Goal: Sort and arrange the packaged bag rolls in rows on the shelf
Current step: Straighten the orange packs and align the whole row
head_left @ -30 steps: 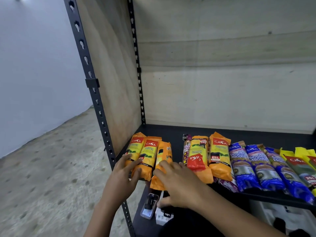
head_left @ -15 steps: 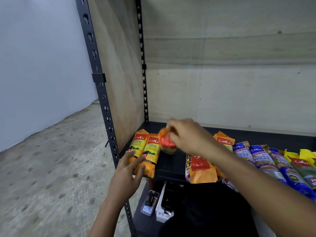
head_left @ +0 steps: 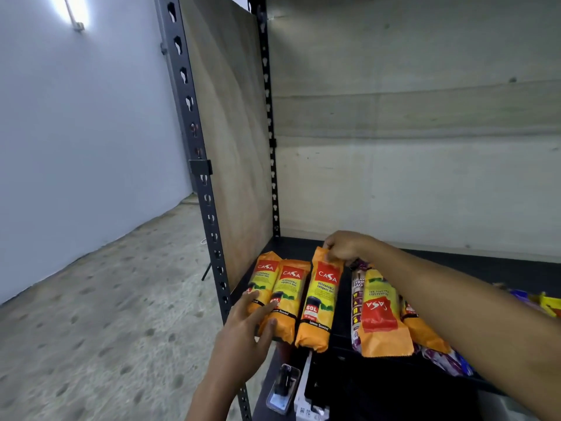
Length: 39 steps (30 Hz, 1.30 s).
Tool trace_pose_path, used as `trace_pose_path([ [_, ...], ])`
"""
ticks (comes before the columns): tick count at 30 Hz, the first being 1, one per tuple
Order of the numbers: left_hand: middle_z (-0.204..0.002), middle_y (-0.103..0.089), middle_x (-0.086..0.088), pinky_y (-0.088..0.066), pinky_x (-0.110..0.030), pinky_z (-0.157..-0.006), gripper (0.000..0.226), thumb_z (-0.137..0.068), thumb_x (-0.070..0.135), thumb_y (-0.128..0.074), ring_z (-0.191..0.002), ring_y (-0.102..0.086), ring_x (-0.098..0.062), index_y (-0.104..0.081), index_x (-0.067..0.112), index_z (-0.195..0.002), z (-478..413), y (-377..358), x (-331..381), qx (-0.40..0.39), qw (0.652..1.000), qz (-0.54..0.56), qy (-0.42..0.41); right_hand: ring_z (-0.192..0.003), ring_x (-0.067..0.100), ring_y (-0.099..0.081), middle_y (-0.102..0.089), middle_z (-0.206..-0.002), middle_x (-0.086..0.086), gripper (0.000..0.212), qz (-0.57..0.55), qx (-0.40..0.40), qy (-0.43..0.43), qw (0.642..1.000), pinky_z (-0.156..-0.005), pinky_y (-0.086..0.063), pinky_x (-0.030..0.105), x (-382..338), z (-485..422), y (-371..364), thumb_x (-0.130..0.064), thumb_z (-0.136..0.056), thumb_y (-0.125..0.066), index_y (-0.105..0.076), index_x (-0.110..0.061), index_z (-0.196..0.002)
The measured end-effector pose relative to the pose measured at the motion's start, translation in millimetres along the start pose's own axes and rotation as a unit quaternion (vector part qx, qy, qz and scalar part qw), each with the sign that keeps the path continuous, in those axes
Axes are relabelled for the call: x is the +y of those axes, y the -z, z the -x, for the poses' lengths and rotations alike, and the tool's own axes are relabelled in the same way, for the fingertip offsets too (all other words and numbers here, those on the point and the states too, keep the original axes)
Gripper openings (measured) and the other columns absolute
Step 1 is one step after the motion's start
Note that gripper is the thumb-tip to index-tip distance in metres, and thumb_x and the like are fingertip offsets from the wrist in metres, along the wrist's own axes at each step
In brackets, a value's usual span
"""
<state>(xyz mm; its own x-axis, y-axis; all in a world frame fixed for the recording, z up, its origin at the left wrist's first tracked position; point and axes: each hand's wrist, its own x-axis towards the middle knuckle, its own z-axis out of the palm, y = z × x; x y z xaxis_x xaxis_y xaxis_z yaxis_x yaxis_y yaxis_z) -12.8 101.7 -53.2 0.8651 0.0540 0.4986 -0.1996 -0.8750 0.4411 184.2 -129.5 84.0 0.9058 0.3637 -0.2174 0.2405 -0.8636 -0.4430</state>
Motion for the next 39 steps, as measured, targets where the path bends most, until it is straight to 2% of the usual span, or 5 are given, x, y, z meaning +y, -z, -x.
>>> trace_pose_path([
  [16, -0.164, -0.009, -0.003, -0.026, -0.047, -0.117, 0.075, -0.083, 0.082, -0.036, -0.150, -0.012, -0.030, -0.023, 0.050, -0.150, -37.2, 26.1, 9.8, -0.134, 0.981, -0.133, 0.036, -0.120, 0.032, -0.055, -0.057, -0.134, 0.011, 0.084, 0.330, 0.041, 0.084, 0.939, -0.105, -0.036, 0.055, -49.3, 131.0, -75.2, -0.078, -0.082, -0.049, -0.048, -0.016, -0.138],
  [20, -0.166, -0.003, -0.001, -0.022, -0.050, -0.120, 0.083, -0.073, 0.094, -0.025, -0.152, -0.007, -0.029, -0.028, 0.056, -0.146, -43.6, 9.0, -5.1, -0.186, 0.981, -0.050, 0.031, -0.128, 0.042, -0.050, -0.027, -0.156, 0.028, 0.093, 0.337, 0.056, 0.069, 0.937, -0.115, -0.019, 0.060, -32.2, 124.7, -110.1, -0.060, -0.090, -0.057, -0.020, -0.004, -0.154],
  [27, -0.158, -0.028, 0.001, -0.048, -0.038, -0.104, 0.064, -0.081, 0.081, -0.047, -0.138, -0.041, -0.021, -0.053, 0.049, -0.136, -38.5, -14.7, 13.5, -0.102, 0.994, 0.046, -0.012, -0.136, 0.036, -0.041, -0.051, -0.142, 0.015, 0.083, 0.365, 0.072, 0.091, 0.924, -0.118, -0.009, 0.062, -4.2, 129.6, -83.4, -0.065, -0.082, -0.062, -0.039, -0.016, -0.146],
  [34, -0.162, -0.020, 0.002, -0.048, -0.040, -0.104, 0.062, -0.085, 0.077, -0.047, -0.140, -0.039, -0.025, -0.036, 0.056, -0.143, -36.9, -15.8, 22.8, -0.126, 0.991, 0.036, -0.018, -0.150, 0.031, 0.016, 0.012, -0.166, 0.004, 0.114, 0.351, -0.114, 0.071, 0.927, -0.116, 0.012, 0.058, 4.2, 144.1, -57.4, -0.079, -0.072, -0.062, 0.014, -0.048, -0.151],
  [39, -0.165, -0.003, 0.004, -0.040, -0.040, -0.111, 0.072, -0.078, 0.081, -0.053, -0.147, -0.026, -0.025, -0.032, 0.059, -0.143, -42.7, -5.8, 16.9, -0.201, 0.978, 0.018, -0.054, -0.152, 0.031, 0.005, 0.011, -0.166, 0.007, 0.107, 0.366, -0.076, 0.106, 0.921, -0.119, 0.007, 0.057, 13.6, 141.5, -63.1, -0.055, -0.083, -0.070, 0.013, -0.049, -0.151],
])
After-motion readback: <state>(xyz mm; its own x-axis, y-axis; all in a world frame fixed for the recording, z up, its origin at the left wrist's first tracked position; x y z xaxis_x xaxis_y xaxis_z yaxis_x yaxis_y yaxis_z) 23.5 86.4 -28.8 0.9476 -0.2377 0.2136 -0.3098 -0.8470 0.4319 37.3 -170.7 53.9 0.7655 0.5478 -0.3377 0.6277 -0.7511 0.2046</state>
